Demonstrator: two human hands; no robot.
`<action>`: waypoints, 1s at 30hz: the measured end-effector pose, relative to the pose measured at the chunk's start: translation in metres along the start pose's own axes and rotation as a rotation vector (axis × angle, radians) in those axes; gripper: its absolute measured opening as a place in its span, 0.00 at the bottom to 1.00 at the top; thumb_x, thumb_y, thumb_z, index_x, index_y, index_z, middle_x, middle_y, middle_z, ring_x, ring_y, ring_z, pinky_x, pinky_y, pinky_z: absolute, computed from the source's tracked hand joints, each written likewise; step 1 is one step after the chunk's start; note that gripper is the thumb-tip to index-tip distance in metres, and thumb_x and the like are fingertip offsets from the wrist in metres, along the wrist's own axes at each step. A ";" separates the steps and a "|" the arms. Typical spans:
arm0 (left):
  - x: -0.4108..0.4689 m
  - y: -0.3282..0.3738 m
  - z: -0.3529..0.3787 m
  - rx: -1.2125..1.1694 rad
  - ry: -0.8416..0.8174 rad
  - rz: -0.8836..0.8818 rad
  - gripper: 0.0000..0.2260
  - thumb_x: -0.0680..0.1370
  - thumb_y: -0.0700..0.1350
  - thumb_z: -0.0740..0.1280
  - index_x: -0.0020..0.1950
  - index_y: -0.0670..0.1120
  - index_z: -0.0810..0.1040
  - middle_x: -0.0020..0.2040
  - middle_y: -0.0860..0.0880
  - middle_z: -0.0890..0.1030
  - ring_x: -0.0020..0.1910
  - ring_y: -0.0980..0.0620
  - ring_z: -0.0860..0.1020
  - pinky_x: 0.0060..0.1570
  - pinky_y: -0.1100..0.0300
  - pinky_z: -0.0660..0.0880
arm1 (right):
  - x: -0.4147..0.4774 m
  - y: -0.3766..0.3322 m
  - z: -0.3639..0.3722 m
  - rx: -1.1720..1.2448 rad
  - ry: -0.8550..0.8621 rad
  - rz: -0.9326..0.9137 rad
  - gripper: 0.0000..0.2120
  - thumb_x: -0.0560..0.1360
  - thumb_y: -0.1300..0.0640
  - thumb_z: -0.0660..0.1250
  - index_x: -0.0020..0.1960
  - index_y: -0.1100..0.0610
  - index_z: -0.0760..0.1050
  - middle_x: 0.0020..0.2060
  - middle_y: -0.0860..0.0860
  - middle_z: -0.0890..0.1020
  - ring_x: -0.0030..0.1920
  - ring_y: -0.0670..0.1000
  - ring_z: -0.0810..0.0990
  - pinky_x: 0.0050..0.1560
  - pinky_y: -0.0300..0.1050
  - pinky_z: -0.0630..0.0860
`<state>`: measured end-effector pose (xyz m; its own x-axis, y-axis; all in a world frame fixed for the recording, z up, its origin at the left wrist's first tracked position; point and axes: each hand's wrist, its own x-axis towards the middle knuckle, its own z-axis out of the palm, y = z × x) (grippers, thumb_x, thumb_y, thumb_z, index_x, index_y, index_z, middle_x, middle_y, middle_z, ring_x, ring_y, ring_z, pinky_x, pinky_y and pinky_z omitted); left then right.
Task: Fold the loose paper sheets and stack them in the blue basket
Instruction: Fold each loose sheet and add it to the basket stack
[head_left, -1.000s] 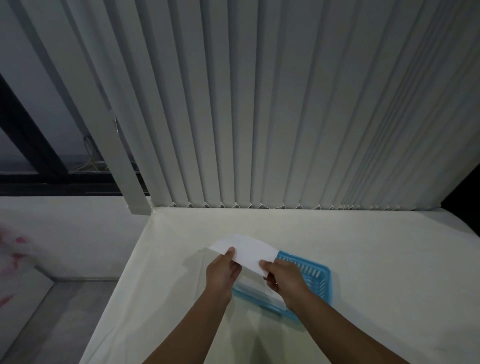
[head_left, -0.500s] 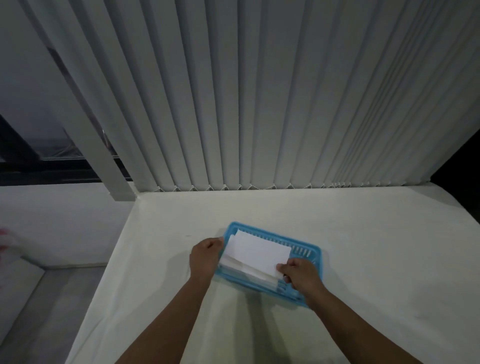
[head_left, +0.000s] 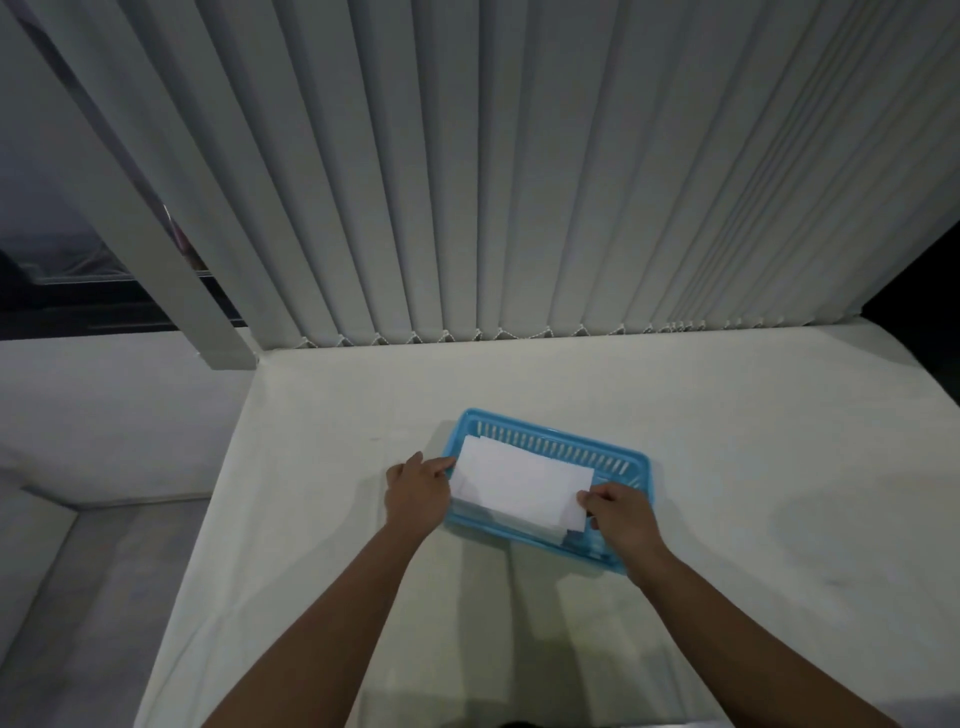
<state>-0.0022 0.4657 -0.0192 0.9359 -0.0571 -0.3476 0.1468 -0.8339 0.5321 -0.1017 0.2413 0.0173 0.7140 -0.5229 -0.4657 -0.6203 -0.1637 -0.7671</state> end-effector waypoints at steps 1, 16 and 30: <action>0.003 -0.003 0.001 -0.010 -0.008 -0.009 0.23 0.79 0.41 0.50 0.66 0.59 0.75 0.60 0.45 0.75 0.64 0.43 0.70 0.65 0.56 0.62 | 0.000 -0.002 0.001 -0.016 -0.002 -0.011 0.09 0.74 0.59 0.69 0.37 0.61 0.78 0.35 0.57 0.81 0.36 0.53 0.77 0.44 0.46 0.73; 0.008 -0.010 -0.004 -0.041 -0.080 0.038 0.27 0.79 0.41 0.44 0.63 0.60 0.77 0.46 0.52 0.69 0.64 0.43 0.68 0.66 0.52 0.64 | 0.001 -0.008 0.015 -0.035 -0.004 -0.044 0.06 0.74 0.58 0.69 0.38 0.57 0.78 0.38 0.52 0.81 0.38 0.51 0.78 0.48 0.47 0.74; 0.001 -0.007 -0.007 -0.017 -0.037 0.090 0.23 0.80 0.40 0.48 0.64 0.57 0.77 0.66 0.42 0.72 0.66 0.42 0.68 0.67 0.55 0.62 | 0.007 -0.002 0.012 -0.073 -0.011 -0.031 0.05 0.72 0.56 0.72 0.44 0.58 0.79 0.35 0.50 0.80 0.37 0.50 0.77 0.47 0.47 0.73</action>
<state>-0.0002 0.4750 -0.0177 0.9333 -0.1513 -0.3258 0.0687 -0.8151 0.5753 -0.0915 0.2483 0.0105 0.7362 -0.5077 -0.4476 -0.6198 -0.2400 -0.7472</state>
